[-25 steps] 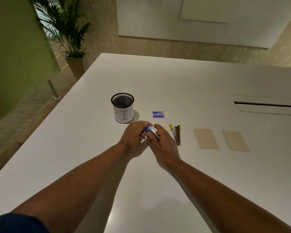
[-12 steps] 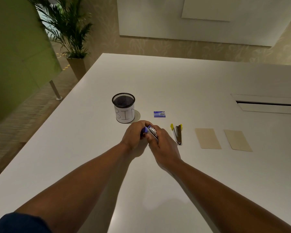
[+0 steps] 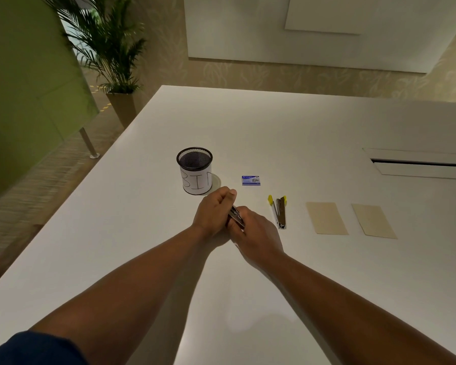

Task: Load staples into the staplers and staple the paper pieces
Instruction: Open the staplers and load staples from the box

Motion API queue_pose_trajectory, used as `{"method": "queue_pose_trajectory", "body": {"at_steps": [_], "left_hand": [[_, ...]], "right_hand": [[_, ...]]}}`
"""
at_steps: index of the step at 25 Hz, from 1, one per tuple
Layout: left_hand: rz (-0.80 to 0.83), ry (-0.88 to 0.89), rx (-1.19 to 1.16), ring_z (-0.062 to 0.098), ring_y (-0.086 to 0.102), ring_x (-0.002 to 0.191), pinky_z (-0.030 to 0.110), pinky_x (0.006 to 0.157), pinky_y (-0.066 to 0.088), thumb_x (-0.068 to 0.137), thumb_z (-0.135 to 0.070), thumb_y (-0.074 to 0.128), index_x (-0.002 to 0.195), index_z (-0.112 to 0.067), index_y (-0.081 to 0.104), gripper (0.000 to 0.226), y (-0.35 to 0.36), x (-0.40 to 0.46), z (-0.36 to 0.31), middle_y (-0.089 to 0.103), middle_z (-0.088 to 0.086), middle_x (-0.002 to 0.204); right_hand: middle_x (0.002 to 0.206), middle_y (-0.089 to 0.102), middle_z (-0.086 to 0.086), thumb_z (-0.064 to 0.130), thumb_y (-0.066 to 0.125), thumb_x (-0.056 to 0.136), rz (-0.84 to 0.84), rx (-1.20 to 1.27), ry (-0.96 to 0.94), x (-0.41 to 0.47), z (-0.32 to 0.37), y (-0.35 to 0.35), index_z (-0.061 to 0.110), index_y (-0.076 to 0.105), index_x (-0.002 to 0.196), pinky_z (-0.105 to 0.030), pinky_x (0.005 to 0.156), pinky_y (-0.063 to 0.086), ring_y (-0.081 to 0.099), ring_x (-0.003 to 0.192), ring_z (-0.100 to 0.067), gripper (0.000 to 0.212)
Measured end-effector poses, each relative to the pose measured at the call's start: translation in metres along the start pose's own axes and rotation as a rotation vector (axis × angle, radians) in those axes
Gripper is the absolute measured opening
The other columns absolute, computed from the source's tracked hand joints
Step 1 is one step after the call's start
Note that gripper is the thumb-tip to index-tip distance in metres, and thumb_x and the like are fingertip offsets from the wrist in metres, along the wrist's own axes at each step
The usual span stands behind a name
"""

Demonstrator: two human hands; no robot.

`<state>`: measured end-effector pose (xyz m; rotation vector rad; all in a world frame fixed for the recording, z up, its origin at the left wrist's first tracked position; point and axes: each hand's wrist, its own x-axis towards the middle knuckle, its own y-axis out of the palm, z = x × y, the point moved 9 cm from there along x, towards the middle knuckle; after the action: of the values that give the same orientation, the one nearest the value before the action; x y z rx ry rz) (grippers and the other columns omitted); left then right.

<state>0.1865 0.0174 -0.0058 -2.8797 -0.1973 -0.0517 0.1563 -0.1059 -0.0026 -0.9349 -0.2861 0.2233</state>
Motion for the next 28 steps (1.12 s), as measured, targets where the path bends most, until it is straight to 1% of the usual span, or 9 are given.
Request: {"method": "queue_pose_trajectory", "body": {"at_steps": [4,8,10,14,17,20,22,25,28], "left_hand": [[-0.020,0.051,0.130,0.017,0.045,0.064,0.039,0.066,0.042,0.101,-0.040,0.046,0.074,-0.011,0.046,0.040,-0.002,0.003,0.000,0.047,-0.002,0.063],[-0.008,0.048,0.159,0.016,0.045,0.066,0.040,0.067,0.042,0.104,-0.036,0.045,0.076,-0.007,0.048,0.040,-0.002,0.005,0.003,0.048,-0.001,0.066],[-0.007,0.062,0.168,0.015,0.044,0.066,0.039,0.068,0.042,0.106,-0.031,0.045,0.076,-0.006,0.048,0.040,-0.002,0.005,0.000,0.048,0.000,0.067],[-0.014,0.053,0.145,0.015,0.043,0.066,0.038,0.067,0.041,0.107,-0.028,0.045,0.074,-0.010,0.047,0.038,-0.002,0.003,-0.002,0.048,0.000,0.067],[-0.041,0.047,0.153,0.016,0.045,0.067,0.048,0.069,0.045,0.105,-0.035,0.043,0.074,-0.011,0.047,0.039,-0.003,0.002,0.000,0.049,0.001,0.068],[-0.050,0.025,0.129,0.023,0.049,0.071,0.055,0.073,0.049,0.097,-0.051,0.041,0.071,-0.025,0.047,0.037,-0.002,0.002,0.004,0.051,-0.002,0.069],[-0.047,0.012,0.098,0.024,0.045,0.068,0.060,0.071,0.047,0.096,-0.052,0.042,0.067,-0.026,0.044,0.039,-0.002,0.003,0.007,0.047,-0.002,0.065],[-0.062,0.059,0.158,0.019,0.043,0.065,0.057,0.069,0.046,0.099,-0.045,0.040,0.070,-0.018,0.043,0.040,-0.003,0.001,-0.002,0.046,-0.002,0.063],[-0.060,0.070,0.129,0.017,0.042,0.065,0.049,0.065,0.043,0.101,-0.039,0.041,0.073,-0.010,0.044,0.041,-0.003,0.000,-0.005,0.045,0.001,0.065]], "right_hand": [[0.075,0.056,0.007,0.045,0.036,0.105,0.041,-0.062,-0.010,0.000,0.002,0.002,0.026,0.044,0.095,-0.033,0.061,0.041,0.052,0.067,-0.013,0.023],[0.071,0.051,0.008,0.043,0.035,0.106,0.045,-0.077,-0.023,0.000,0.004,0.001,0.025,0.042,0.094,-0.031,0.057,0.034,0.049,0.064,-0.012,0.023],[0.070,0.049,0.008,0.043,0.035,0.106,0.046,-0.074,-0.023,-0.001,0.004,0.002,0.025,0.042,0.094,-0.031,0.057,0.034,0.047,0.062,-0.011,0.023],[0.073,0.054,0.005,0.044,0.035,0.106,0.047,-0.062,-0.019,0.000,0.004,0.002,0.024,0.044,0.093,-0.035,0.060,0.042,0.052,0.066,-0.015,0.025],[0.072,0.054,0.005,0.044,0.035,0.106,0.047,-0.056,-0.025,-0.001,0.004,0.002,0.024,0.044,0.093,-0.035,0.059,0.039,0.052,0.066,-0.016,0.026],[0.071,0.053,0.005,0.044,0.036,0.105,0.038,-0.053,-0.036,-0.002,0.006,0.000,0.024,0.042,0.092,-0.034,0.055,0.033,0.052,0.066,-0.018,0.024],[0.071,0.052,0.005,0.043,0.036,0.105,0.038,-0.055,-0.038,-0.002,0.007,0.000,0.024,0.042,0.092,-0.033,0.053,0.030,0.051,0.066,-0.019,0.024],[0.071,0.053,0.005,0.042,0.036,0.106,0.037,-0.050,-0.039,-0.002,0.006,-0.001,0.023,0.043,0.092,-0.034,0.055,0.032,0.051,0.065,-0.017,0.024],[0.071,0.054,0.005,0.042,0.037,0.105,0.028,-0.034,-0.036,-0.002,0.007,-0.002,0.024,0.044,0.092,-0.033,0.054,0.033,0.051,0.065,-0.015,0.023]]}}
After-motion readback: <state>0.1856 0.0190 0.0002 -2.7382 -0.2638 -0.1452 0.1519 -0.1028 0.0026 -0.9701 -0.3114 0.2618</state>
